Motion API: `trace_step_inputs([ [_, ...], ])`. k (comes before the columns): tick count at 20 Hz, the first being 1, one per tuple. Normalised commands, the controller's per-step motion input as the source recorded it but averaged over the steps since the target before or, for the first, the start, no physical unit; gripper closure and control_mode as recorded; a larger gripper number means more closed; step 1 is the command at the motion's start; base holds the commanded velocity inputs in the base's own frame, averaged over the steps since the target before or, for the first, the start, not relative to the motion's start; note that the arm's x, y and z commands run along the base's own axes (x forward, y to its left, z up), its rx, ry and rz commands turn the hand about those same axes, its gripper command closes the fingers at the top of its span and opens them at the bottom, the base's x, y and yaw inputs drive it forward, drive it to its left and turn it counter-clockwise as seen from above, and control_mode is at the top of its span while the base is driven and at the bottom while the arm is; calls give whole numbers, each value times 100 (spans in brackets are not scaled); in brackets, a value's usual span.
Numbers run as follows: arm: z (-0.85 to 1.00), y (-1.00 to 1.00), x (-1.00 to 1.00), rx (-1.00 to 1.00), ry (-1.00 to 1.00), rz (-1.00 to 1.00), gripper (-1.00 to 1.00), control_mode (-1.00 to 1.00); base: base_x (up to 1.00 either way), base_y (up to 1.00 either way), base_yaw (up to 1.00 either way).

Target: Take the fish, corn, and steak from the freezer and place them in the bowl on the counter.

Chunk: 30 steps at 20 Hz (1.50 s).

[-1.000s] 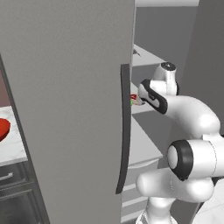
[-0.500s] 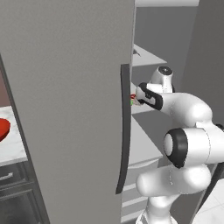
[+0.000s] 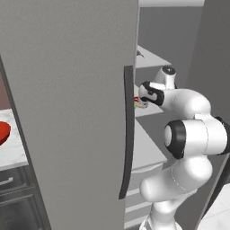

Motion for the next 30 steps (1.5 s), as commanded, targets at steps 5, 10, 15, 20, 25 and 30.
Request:
trace_step_inputs([
  [5, -24, 0, 31, -2, 8, 9, -100, -100, 0, 0, 0],
  [10, -25, 0, 27, -3, 1, 9, -100, -100, 0, 0, 0],
  [15, -10, 0, 14, 0, 0, 7, -100, -100, 0, 0, 0],
  [20, 0, 0, 19, 0, 0, 5, -100, -100, 0, 0, 0],
  [25, -1, 0, 17, 0, 0, 1, -100, -100, 0, 0, 0],
  [30, -11, 0, 24, -1, 2, 1, -100, -100, 0, 0, 0],
])
